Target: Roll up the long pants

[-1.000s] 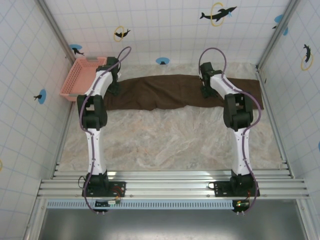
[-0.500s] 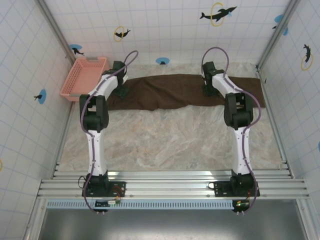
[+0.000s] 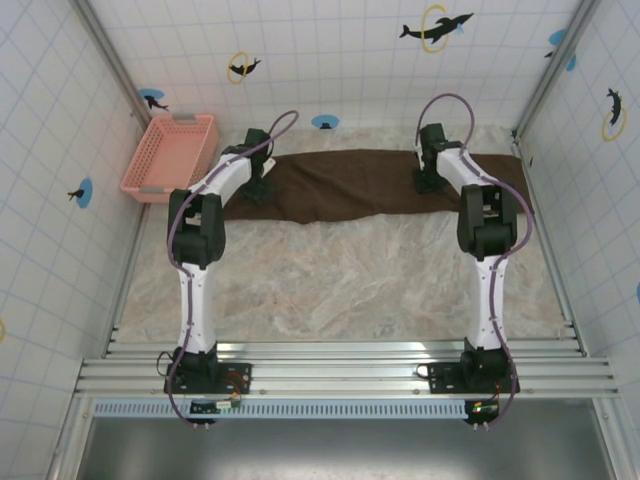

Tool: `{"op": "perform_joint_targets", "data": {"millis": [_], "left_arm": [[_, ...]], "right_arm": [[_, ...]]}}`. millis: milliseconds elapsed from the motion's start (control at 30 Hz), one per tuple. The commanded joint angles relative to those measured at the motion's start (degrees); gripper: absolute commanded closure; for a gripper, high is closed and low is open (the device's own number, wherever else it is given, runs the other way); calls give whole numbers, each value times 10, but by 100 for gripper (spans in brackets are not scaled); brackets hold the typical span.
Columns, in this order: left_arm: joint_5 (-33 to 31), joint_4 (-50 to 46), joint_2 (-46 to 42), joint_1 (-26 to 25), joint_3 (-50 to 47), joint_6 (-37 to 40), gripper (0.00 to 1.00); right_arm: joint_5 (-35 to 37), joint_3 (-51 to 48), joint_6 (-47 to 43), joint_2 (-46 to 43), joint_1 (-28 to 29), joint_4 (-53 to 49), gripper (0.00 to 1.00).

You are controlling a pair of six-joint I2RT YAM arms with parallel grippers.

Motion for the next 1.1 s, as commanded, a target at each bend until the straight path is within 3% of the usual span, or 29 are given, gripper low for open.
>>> {"op": "perform_joint_targets", "data": {"millis": [0, 233, 633, 667, 733, 833, 933, 1067], "left_arm": [[6, -19, 0, 0, 23, -15, 2], [3, -34, 6, -1, 39, -14, 2], [-13, -59, 20, 0, 65, 9, 2], [-10, -60, 22, 0, 68, 10, 3], [-8, -63, 22, -1, 75, 10, 2], [-14, -69, 53, -1, 90, 10, 3], [-27, -75, 65, -1, 107, 14, 3], [-39, -76, 64, -1, 114, 15, 2]], "right_arm": [[70, -14, 8, -61, -9, -4, 100], [290, 23, 2, -78, -29, 13, 100], [408, 205, 0, 65, -108, -19, 100], [424, 213, -3, 74, -110, -16, 94], [450, 231, -5, 93, -114, -9, 65], [471, 252, -6, 115, -115, 2, 39], [471, 230, 1, 105, -114, 37, 28], [460, 181, 9, 72, -108, 75, 22]]}}
